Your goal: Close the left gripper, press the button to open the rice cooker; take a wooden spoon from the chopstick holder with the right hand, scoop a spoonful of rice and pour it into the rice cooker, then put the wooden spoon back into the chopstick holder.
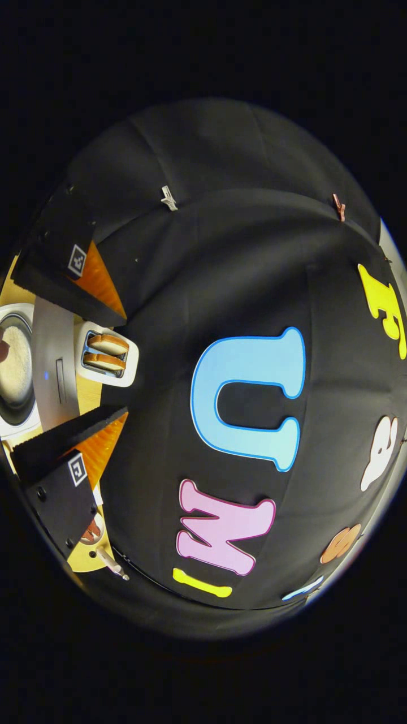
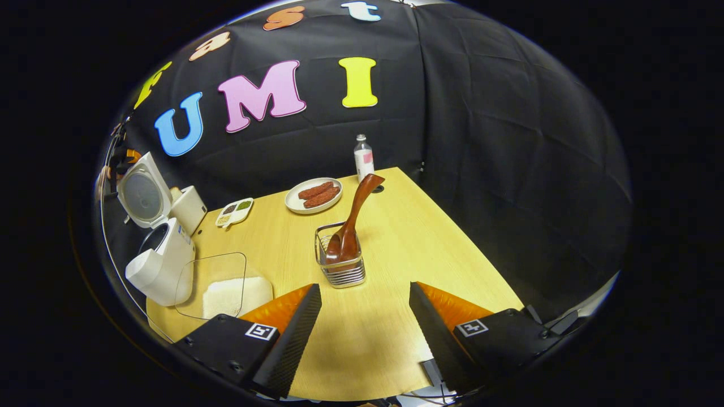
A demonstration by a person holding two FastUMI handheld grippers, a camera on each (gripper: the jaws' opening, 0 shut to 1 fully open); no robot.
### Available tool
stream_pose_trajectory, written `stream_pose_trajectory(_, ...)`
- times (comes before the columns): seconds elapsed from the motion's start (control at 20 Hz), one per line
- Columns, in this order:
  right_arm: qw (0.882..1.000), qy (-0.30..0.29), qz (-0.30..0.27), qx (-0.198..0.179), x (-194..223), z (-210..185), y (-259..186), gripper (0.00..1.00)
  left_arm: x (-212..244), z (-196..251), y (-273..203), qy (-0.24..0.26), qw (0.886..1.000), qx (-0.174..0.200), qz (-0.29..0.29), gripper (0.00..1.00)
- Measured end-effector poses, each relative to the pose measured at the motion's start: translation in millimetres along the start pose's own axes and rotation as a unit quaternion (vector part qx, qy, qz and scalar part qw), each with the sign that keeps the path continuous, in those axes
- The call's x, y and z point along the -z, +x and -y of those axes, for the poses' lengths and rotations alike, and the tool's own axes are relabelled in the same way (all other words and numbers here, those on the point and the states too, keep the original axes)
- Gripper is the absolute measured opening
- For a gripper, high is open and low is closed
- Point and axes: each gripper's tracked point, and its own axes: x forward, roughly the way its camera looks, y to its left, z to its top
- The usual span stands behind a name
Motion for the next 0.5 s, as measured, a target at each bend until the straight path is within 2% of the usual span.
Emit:
stream_pose_trajectory(0.25,1.0,-0.004,0.001,-0.014,3.6,-10.2,0.8,0.99,20.9,4.6,-27.8,-0.003,1.0,0.007,-0.03,0.98)
stream_pose_trajectory(0.5,1.0,-0.003,-0.002,-0.025,7.1,-16.0,-3.2,0.99,67.7,14.8,-73.1,-0.017,0.999,0.006,-0.041,0.99)
